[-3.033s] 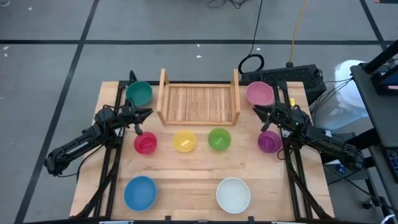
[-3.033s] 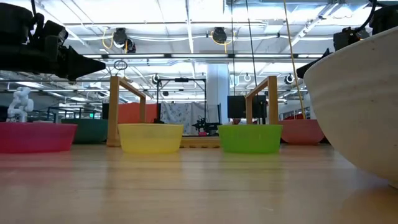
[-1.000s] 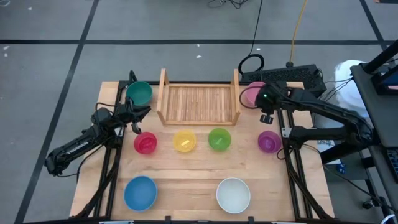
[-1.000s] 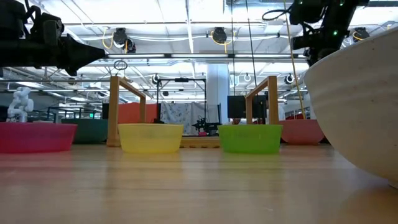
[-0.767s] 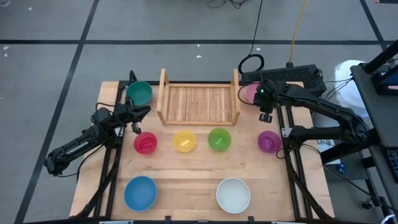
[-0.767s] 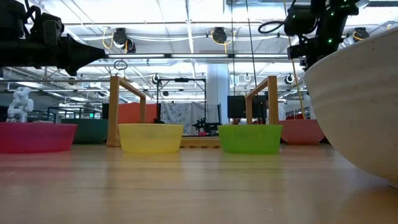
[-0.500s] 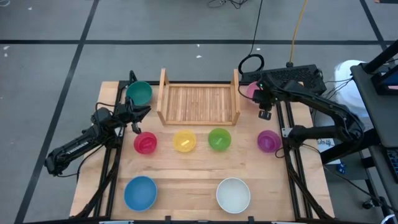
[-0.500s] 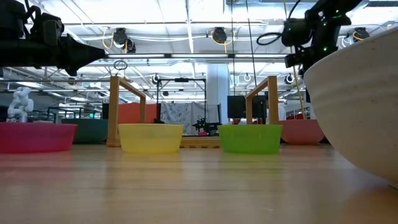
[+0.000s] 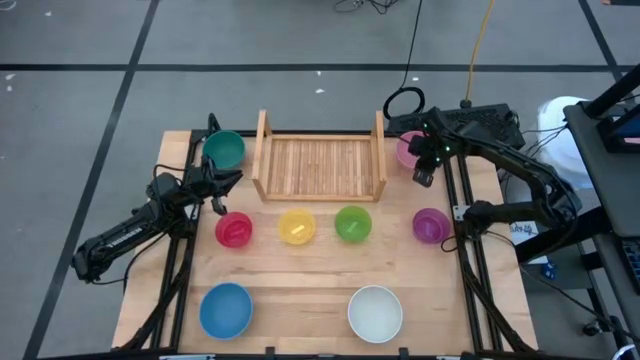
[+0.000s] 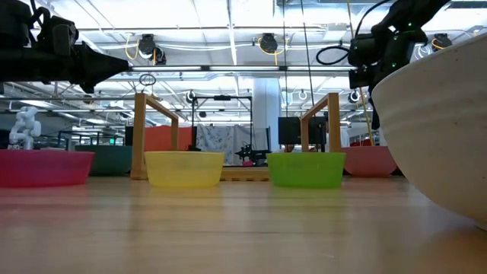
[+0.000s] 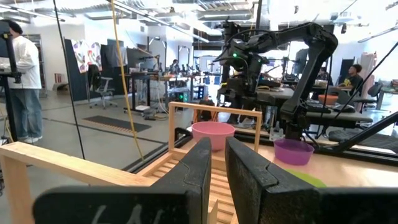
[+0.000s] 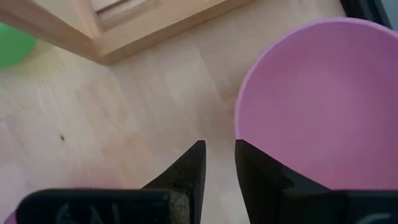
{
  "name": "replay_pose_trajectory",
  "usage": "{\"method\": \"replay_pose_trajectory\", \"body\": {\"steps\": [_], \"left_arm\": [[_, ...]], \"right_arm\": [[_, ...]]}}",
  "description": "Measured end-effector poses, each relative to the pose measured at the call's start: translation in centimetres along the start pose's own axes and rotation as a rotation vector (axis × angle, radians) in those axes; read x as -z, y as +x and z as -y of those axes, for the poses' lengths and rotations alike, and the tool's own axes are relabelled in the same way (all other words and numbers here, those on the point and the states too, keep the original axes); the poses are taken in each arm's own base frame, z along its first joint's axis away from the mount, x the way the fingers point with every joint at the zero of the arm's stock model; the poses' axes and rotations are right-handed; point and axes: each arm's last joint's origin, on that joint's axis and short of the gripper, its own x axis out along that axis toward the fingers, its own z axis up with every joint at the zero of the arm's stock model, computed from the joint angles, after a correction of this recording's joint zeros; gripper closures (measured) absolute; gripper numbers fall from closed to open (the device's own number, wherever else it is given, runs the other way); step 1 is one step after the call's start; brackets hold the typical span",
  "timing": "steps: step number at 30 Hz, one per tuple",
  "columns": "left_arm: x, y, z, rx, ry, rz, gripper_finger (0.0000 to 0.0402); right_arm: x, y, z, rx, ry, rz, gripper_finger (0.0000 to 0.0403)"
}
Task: Place and stack bowls onto a shelf
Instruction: Put the pink bowl on the shelf
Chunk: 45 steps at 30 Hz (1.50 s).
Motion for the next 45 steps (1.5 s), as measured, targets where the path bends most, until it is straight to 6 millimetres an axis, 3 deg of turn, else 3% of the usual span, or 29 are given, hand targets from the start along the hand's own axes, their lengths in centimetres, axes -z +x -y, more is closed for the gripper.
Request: {"method": "replay_pose_trajectory", "body": {"steps": [11, 15, 28, 33, 39, 45], "left_arm": [[0.0, 0.0, 0.0, 0.000, 0.000, 0.000, 0.0348], [0.0, 0.0, 0.0, 0.000, 0.000, 0.000, 0.0348], [0.0, 0.0, 0.0, 0.000, -0.039, 0.000, 0.0348], [0.0, 0.0, 0.0, 0.000, -0.039, 0.000, 0.0348], [0.0, 0.0, 0.0, 0.000, -0.039, 0.000, 0.0348], [0.0, 0.0, 0.0, 0.000, -0.041, 0.000, 0.0348]], "right_arm": [[-0.1, 2.2, 0.9, -0.038, -0.008, -0.105, 0.0324], [-0.1, 2.6, 1.3, 0.038, -0.061, -0.166, 0.0324], [-0.1, 2.8, 1.5, 0.049, -0.111, -0.181, 0.0324], [-0.1, 3.0, 1.2, -0.020, -0.104, -0.150, 0.0324], [0.8, 4.5, 1.1, -0.003, -0.107, -0.140, 0.0324], [1.7, 6.1, 1.3, 0.122, -0.117, -0.163, 0.0324]]}}
